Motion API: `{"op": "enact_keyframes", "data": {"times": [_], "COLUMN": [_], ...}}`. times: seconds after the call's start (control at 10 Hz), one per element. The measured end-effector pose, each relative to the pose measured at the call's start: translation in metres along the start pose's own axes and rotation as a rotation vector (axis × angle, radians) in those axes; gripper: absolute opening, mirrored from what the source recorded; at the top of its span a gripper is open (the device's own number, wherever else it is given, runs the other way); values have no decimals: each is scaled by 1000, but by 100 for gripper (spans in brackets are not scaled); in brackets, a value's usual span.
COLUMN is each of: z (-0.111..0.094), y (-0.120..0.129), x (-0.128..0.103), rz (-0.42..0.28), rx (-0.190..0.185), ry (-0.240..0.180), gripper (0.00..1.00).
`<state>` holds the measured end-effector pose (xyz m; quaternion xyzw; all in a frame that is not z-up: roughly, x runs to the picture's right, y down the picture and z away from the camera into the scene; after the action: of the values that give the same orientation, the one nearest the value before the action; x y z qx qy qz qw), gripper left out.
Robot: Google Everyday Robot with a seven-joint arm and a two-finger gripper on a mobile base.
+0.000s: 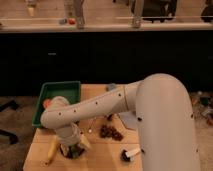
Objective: Place pepper in table surface
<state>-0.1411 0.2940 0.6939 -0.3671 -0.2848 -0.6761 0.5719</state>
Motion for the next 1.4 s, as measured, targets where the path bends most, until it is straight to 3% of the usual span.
{"op": "enact_keyframes", "data": {"times": [0.1, 0.3, 0.9, 1.0, 1.4], "z": [4, 10, 15, 13, 4], "y": [-2, -5, -8, -12, -14], "x": [1, 1, 0, 0, -4], "rz": [3, 7, 15, 13, 14], "rx": [9, 25, -16, -25, -103], "ry": [-8, -15, -26, -24, -16], "gripper": [80, 66, 5, 0, 0]}}
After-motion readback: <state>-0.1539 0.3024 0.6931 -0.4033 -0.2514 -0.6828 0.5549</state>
